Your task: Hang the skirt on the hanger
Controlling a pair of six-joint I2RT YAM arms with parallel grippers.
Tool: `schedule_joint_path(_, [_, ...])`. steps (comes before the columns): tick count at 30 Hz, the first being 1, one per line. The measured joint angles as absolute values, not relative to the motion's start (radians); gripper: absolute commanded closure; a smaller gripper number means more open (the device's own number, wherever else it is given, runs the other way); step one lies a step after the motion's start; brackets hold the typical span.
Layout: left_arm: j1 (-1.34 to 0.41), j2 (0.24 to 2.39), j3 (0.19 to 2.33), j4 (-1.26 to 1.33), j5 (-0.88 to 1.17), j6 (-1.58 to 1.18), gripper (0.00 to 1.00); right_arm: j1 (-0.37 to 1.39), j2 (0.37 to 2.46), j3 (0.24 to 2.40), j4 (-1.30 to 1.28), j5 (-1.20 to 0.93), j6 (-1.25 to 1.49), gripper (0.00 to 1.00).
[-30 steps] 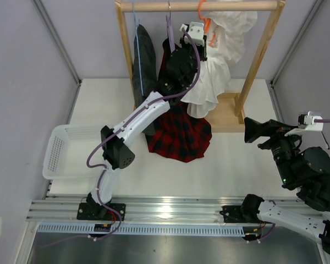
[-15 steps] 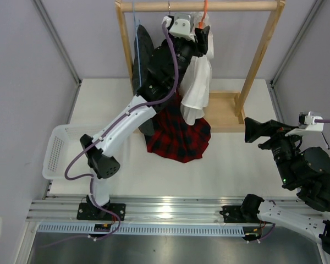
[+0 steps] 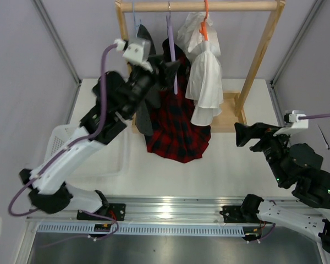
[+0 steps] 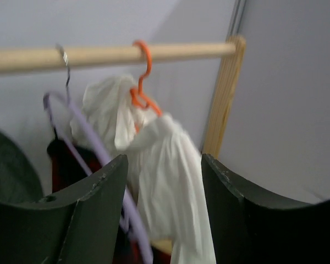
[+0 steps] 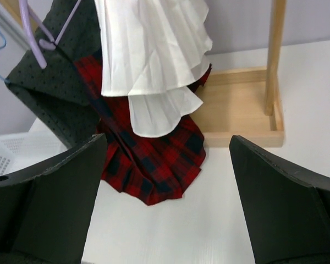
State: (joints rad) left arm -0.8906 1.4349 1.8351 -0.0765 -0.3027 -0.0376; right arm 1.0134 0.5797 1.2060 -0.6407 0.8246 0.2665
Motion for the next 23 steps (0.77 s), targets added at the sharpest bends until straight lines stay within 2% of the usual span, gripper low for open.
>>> schedule_joint_path(4, [-0.904,1.139,1.532,-0.169,-0.315,-0.075,0.38,1.012,0.614,1.167,-0.658,0.75,0.3,0.01])
schedule_joint_path(9, [-0.909,0.852,1.298,-0.298,-0.345,-0.126,0.38,1.004,0.633,1.086,-0.656,0.62,0.346,0.01])
schedule_joint_path(17, [-0.91,0.638,1.103,-0.454,-0.364,-0.195,0.38,1.004,0.595,0.992,-0.646,0.558,0.438,0.01])
schedule_joint_path(23, [-0.91,0.575,1.033,-0.56,-0.363,-0.228,0.38,0.998,0.616,0.996,-0.632,0.58,0.464,0.01])
